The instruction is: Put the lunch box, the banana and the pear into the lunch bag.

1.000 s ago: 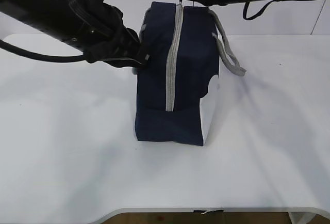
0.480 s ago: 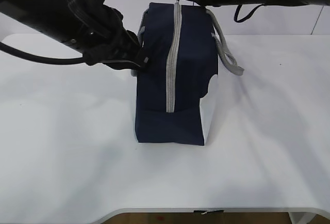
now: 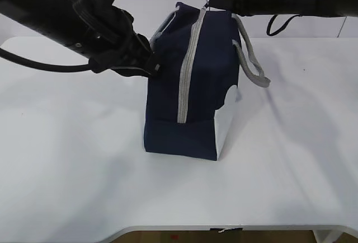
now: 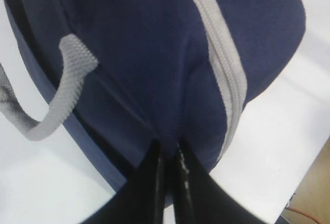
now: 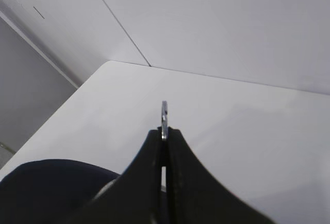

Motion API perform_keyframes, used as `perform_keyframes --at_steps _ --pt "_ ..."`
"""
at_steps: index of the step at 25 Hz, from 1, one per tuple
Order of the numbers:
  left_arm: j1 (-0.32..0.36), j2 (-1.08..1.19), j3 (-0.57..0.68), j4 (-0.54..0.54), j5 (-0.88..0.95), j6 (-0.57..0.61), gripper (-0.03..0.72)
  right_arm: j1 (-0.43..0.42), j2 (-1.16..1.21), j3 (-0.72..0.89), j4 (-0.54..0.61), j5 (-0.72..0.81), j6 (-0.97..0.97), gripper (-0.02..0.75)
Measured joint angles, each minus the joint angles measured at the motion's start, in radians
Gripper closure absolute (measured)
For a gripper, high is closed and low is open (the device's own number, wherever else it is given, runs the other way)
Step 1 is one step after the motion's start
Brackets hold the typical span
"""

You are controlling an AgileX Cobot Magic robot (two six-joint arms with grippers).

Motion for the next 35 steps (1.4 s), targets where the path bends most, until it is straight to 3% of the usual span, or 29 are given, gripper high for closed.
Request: perform_keyframes --at_steps 14,17,22,24,29,35 --pt "0.0 -0.015 0.0 0.011 -0.001 0.01 0.673 -0.054 0.075 -0.037 0.072 0.171 0.065 0.731" --pt "0.0 -0.019 0.0 0.003 -0.042 0.01 0.585 -0.055 0.076 -0.071 0.072 0.216 0.065 0.731" --pt "0.0 -0.022 -0.03 -0.004 -0.065 0.01 0.326 -0.055 0.076 -0.091 0.036 0.254 0.08 0.731" --pt "0.0 -0.025 -0.048 -0.006 -0.073 -0.001 0.266 -0.055 0.076 -0.091 0.016 0.26 0.089 0.731" --pt "0.0 -0.027 -0.105 -0.01 -0.185 -0.012 0.238 -0.055 0.076 -0.091 -0.007 0.271 0.093 0.731" --pt "0.03 0.039 -0.192 -0.031 -0.261 -0.013 0.257 -0.055 0.076 -0.091 -0.01 0.273 0.093 0.731"
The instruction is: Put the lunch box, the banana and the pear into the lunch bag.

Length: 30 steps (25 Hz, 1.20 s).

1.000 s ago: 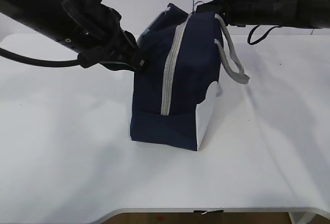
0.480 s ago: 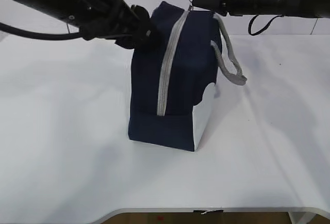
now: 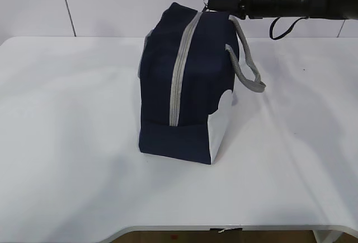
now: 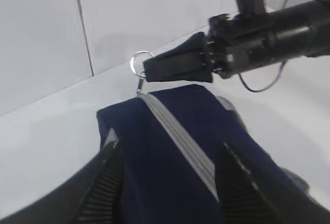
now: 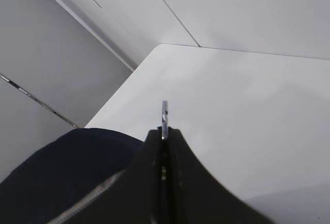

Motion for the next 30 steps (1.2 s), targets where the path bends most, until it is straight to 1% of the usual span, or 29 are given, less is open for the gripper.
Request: perform_keyframes --at_steps 4,12,16,21,30 --pt "0.022 0.095 -0.077 -0.048 -0.006 0.0 0.27 0.0 0.0 0.0 0.0 0.0 0.0 0.731" --pt "0.031 0.232 -0.197 -0.093 -0.008 0.0 0.275 0.0 0.0 0.0 0.0 0.002 0.0 0.731" --pt "0.056 0.258 -0.201 -0.147 -0.01 0.0 0.275 0.0 0.0 0.0 0.0 0.002 0.0 0.731" --pt "0.107 0.262 -0.201 -0.237 -0.019 -0.002 0.276 0.0 0.0 0.0 0.0 0.002 0.0 0.731" --pt "0.11 0.275 -0.206 -0.292 -0.023 -0.003 0.286 0.0 0.0 0.0 0.0 0.004 0.0 0.731"
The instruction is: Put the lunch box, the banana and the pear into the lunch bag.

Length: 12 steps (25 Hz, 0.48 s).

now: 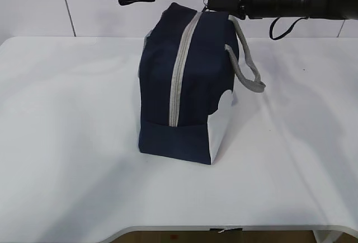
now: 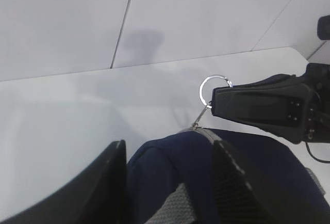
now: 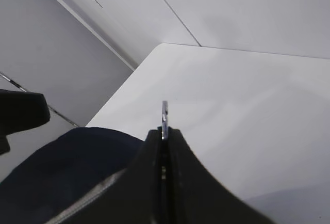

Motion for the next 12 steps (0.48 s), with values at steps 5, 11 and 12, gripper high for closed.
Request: perform_keyframes --at_steps 5,11,12 --pt "0.0 0.022 0.0 -0.024 0.021 0.0 0.287 0.0 0.0 0.0 0.0 0.0 0.0 0.731" --pt "0.0 0.023 -0.002 -0.045 0.021 -0.002 0.287 0.0 0.0 0.0 0.0 0.0 0.0 0.731" --pt "0.0 0.025 -0.002 -0.047 0.021 -0.002 0.287 0.0 0.0 0.0 0.0 0.0 0.0 0.731"
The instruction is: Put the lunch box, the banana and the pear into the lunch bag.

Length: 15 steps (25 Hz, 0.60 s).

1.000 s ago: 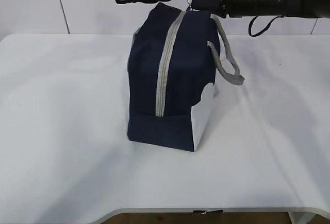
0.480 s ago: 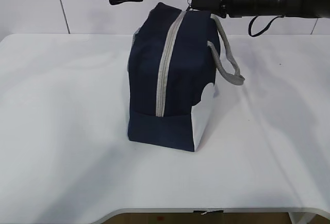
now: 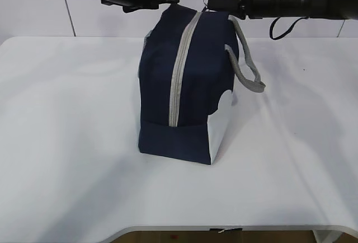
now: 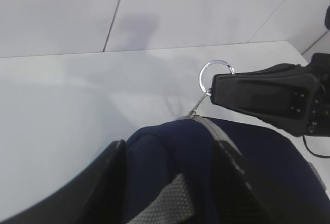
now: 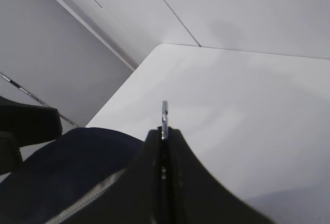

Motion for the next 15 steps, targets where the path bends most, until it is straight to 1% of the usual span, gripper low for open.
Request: perform_keyframes --at_steps 15 --pt "0.0 0.0 0.0 -0.048 0.028 0.0 0.286 0.0 0.0 0.0 0.0 0.002 0.0 0.731"
